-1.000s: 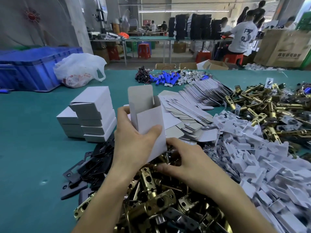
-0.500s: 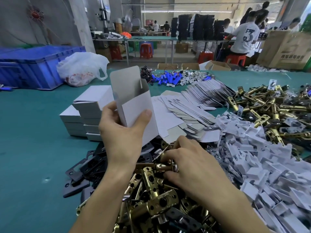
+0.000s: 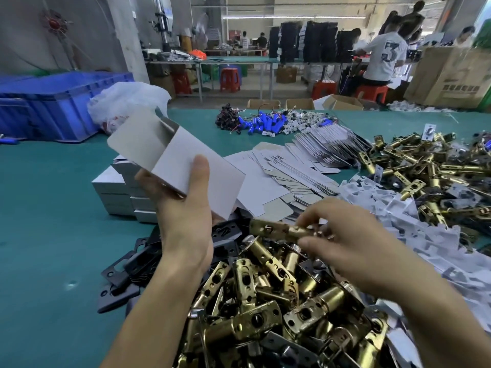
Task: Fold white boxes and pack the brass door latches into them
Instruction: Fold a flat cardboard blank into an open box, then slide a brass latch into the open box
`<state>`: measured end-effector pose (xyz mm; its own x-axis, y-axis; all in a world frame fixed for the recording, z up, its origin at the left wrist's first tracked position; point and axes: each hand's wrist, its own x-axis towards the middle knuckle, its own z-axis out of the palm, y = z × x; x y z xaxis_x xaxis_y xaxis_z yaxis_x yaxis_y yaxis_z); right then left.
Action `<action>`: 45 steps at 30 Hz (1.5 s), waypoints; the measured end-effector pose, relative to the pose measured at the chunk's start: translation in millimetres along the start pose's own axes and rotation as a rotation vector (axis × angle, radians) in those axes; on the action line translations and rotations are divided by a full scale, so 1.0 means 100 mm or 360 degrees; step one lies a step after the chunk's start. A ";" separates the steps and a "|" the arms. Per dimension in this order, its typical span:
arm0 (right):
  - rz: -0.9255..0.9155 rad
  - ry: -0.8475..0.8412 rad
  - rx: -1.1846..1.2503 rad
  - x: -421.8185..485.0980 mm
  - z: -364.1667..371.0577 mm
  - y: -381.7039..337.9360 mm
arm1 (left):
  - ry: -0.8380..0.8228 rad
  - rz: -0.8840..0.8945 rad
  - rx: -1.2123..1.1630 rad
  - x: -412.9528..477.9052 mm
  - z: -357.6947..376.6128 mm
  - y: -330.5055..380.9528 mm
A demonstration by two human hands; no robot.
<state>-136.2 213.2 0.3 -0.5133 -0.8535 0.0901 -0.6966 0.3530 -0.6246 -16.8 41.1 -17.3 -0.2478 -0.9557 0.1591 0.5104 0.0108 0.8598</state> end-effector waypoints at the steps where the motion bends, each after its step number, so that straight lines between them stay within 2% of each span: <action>1: 0.0063 0.0087 0.0224 0.01 -0.07 0.04 | -0.0029 -0.0030 -0.0023 -0.01 0.00 0.00; 3: 0.0165 0.0322 0.0705 0.03 -0.16 0.09 | -0.0142 -0.0066 -0.0014 -0.01 0.00 -0.02; 5: 0.0228 0.0423 0.1258 0.07 -0.19 0.11 | -0.0313 -0.0067 0.0151 -0.03 0.00 -0.06; 7: 0.0273 0.0332 0.1798 0.08 -0.18 0.07 | -0.0498 -0.0071 0.0399 -0.09 -0.02 -0.08; 11: 0.0171 0.0071 0.2060 0.06 -0.13 -0.06 | -0.0905 -0.0022 0.0703 -0.17 -0.02 -0.07; 13: 0.0105 0.0039 0.2049 0.04 -0.11 -0.10 | -0.1010 0.0059 0.0772 -0.17 0.00 -0.03; 16: 0.0049 0.0178 0.1997 0.01 -0.14 -0.15 | -0.1079 0.0066 0.0819 -0.18 0.01 0.00; 20: -0.0107 0.0457 0.1754 -0.05 -0.22 -0.19 | -0.1129 -0.0068 0.0895 -0.18 -0.03 0.02; 25: -0.0317 0.0778 0.1699 -0.03 -0.20 -0.19 | -0.1442 -0.0260 0.1108 -0.14 -0.10 0.05; 31: -0.0376 0.1093 0.1199 0.01 -0.16 -0.15 | -0.1709 -0.0308 0.1153 -0.18 -0.07 0.07; 36: -0.0293 0.1034 0.0945 0.06 -0.11 -0.08 | -0.1813 -0.0360 0.1082 -0.17 -0.07 0.08; 40: -0.0382 0.0860 0.0824 0.07 -0.07 -0.08 | -0.1966 -0.0376 0.0923 -0.19 -0.06 0.11; 45: -0.0437 0.0678 0.0767 0.07 -0.05 -0.13 | -0.1918 -0.0499 0.0714 -0.19 -0.08 0.09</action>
<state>-133.1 204.7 12.8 -0.5707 -0.6281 0.5289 -0.5801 -0.1475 -0.8011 -1.3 56.9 -16.0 -0.9953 -0.0802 0.0538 0.0407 0.1573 0.9867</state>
